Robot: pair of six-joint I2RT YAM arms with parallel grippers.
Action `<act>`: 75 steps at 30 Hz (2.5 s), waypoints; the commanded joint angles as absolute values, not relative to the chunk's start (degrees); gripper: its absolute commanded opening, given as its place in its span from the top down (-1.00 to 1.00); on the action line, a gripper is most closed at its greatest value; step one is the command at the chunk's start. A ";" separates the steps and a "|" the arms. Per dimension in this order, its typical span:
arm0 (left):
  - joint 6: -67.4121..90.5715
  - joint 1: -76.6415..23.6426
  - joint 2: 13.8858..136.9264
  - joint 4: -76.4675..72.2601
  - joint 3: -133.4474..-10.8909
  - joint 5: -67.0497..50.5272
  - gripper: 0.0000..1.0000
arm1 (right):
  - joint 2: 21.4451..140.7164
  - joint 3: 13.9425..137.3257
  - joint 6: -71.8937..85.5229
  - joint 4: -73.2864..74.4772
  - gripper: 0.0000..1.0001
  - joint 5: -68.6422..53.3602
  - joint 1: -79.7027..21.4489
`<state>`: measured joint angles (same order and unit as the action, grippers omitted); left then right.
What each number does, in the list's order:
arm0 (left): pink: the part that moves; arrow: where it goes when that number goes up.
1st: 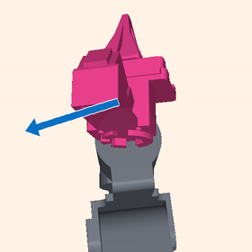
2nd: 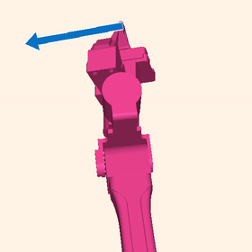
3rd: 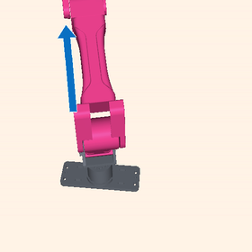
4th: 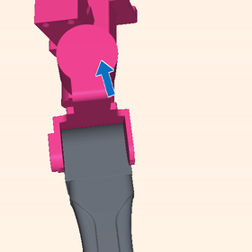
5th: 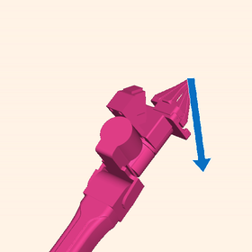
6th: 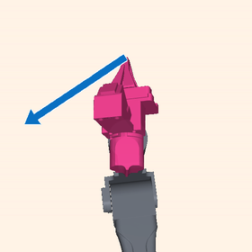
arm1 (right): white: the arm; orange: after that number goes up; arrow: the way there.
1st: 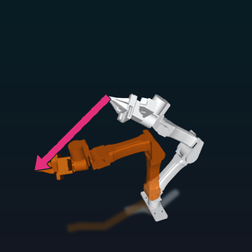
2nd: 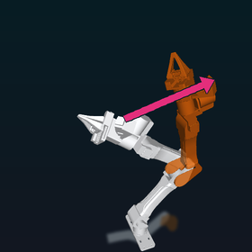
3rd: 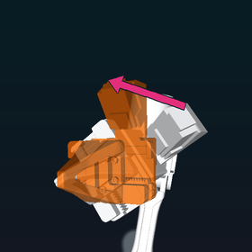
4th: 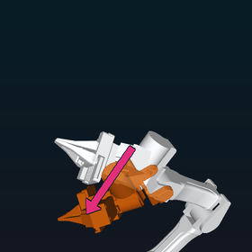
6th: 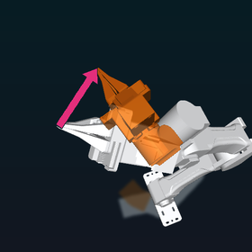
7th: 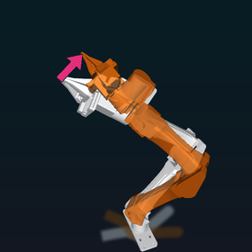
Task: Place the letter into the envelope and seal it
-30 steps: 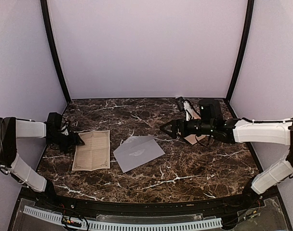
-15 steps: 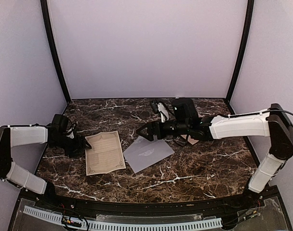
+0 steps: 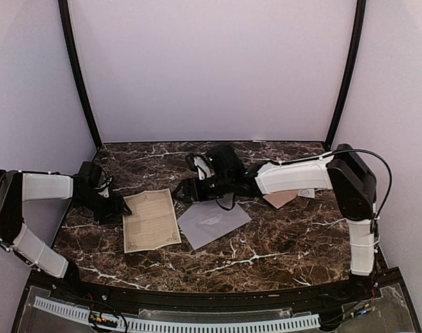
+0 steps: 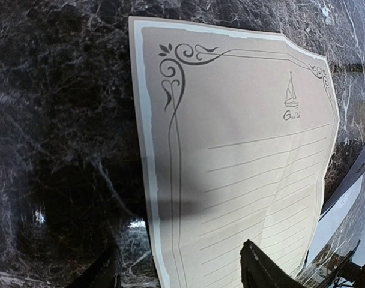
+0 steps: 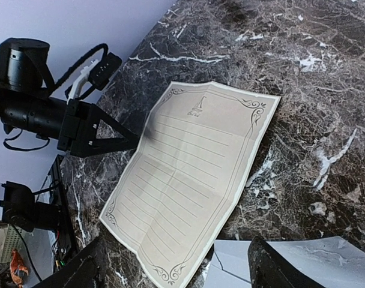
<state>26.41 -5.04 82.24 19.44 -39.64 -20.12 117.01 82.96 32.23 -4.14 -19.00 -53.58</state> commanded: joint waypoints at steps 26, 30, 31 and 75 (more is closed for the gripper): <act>23.20 -4.83 90.21 17.58 -44.21 -21.15 -0.14 | 142.59 112.40 36.01 9.10 -0.29 -19.80 -52.75; 23.28 -4.80 90.41 17.43 -44.21 -21.40 -0.13 | 144.67 113.92 36.62 8.60 -0.26 -20.73 -52.47; 23.29 -4.80 90.48 17.42 -44.21 -21.38 -0.13 | 145.22 114.45 36.69 8.53 -0.24 -21.13 -52.39; 23.29 -4.90 91.98 17.10 -44.30 -22.84 -0.06 | 141.24 105.66 45.48 -14.58 0.66 -36.68 -50.45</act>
